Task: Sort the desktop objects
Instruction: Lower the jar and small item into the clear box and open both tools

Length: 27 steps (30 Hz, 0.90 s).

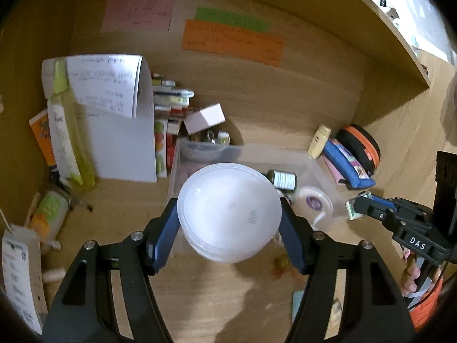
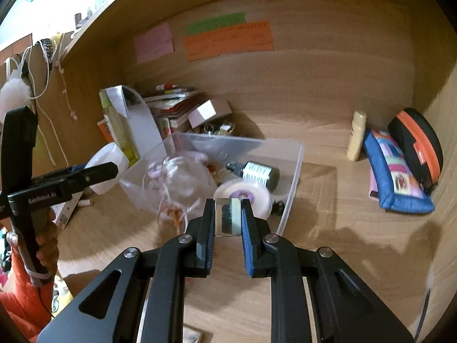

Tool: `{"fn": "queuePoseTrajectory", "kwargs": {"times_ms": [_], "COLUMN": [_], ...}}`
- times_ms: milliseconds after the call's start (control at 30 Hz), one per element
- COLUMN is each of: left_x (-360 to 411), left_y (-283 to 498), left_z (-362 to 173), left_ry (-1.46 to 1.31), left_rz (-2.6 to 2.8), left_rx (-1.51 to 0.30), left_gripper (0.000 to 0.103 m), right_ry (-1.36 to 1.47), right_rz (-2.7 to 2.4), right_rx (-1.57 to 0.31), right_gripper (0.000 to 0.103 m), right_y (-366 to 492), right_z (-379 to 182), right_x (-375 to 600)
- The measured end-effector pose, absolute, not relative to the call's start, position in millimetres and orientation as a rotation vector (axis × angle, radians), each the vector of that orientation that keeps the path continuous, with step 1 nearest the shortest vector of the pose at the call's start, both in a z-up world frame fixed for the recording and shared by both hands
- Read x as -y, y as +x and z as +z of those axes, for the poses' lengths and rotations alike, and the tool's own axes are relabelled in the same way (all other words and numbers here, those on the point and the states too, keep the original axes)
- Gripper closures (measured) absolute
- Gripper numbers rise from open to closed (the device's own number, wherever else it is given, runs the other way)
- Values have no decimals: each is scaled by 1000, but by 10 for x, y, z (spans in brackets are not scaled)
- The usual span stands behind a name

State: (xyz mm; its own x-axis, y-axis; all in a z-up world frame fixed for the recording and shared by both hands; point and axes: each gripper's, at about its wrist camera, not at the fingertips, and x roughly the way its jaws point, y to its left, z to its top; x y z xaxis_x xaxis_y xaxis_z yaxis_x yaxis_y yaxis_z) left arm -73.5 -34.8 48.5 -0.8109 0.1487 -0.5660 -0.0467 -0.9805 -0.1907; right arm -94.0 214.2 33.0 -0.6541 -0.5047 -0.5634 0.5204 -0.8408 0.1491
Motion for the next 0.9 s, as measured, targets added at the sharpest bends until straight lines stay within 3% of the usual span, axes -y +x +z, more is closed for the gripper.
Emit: {"fn": "queuePoseTrajectory", "kwargs": {"times_ms": [533, 900], "left_x": [287, 220], "left_y": [-1364, -1747], "left_z": [531, 108], "left_ry": [-977, -1127], "left_rz": [2920, 2872], "left_rx": [222, 234], "left_gripper": [37, 38], "right_ry": [845, 965], "right_rz": [-2367, -2372], "right_rx": [-87, -83], "right_gripper": [88, 88], "right_y": [-1598, -1830], "right_z": [438, 120], "right_x": [-1586, -1321]}}
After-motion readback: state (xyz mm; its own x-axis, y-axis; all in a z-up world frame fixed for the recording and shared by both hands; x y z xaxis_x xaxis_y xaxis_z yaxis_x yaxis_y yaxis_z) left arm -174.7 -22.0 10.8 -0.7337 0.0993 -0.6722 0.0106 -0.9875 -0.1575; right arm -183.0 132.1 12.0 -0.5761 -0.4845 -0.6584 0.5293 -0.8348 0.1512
